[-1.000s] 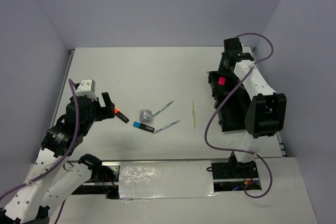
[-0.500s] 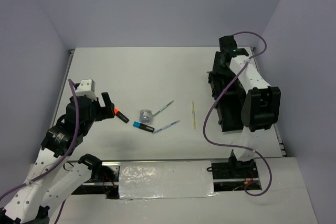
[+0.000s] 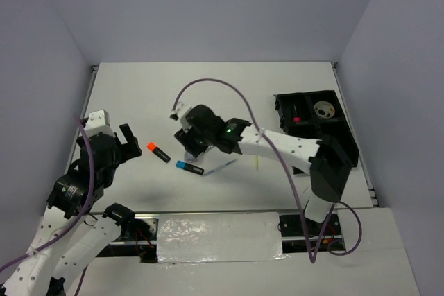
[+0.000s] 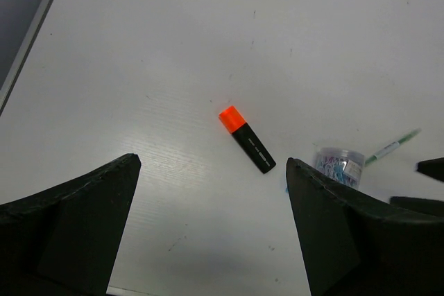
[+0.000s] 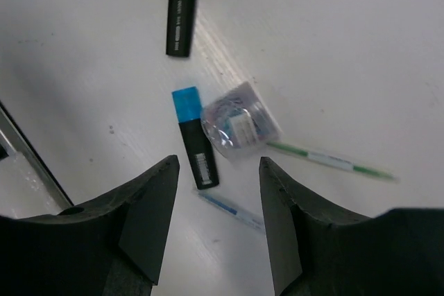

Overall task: Sort the stationery into containers
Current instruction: Place the pen in the storage box, then pick up the pen from the center of the board.

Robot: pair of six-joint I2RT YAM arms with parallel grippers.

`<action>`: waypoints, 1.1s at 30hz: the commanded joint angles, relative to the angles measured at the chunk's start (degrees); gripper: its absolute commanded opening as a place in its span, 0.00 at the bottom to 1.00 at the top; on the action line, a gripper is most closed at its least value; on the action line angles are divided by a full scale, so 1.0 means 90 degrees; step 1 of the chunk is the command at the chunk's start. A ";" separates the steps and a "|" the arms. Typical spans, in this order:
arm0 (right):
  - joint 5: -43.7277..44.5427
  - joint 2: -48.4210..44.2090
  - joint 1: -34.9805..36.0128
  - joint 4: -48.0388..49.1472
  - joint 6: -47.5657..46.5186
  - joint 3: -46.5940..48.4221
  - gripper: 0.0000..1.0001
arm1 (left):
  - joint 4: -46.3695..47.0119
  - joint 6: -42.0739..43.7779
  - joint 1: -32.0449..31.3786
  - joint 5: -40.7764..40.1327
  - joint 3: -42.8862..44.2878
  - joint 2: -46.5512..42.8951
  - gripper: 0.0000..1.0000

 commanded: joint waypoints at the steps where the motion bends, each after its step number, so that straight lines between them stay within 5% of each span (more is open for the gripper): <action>1: 0.0295 0.0679 0.0432 0.0351 -0.0525 0.0284 0.58 | 0.0073 -0.0161 0.0024 -0.0296 0.0199 -0.0173 0.99; 9: 0.0666 0.1568 0.0940 0.0429 -0.0643 0.0343 0.58 | 0.0161 -0.0034 0.0024 -0.0072 0.0189 -0.0066 0.99; 33: 0.0608 0.2116 0.0980 0.0693 -0.0477 -0.0057 0.57 | 0.0239 0.0054 0.0024 0.0056 0.0160 -0.0114 0.99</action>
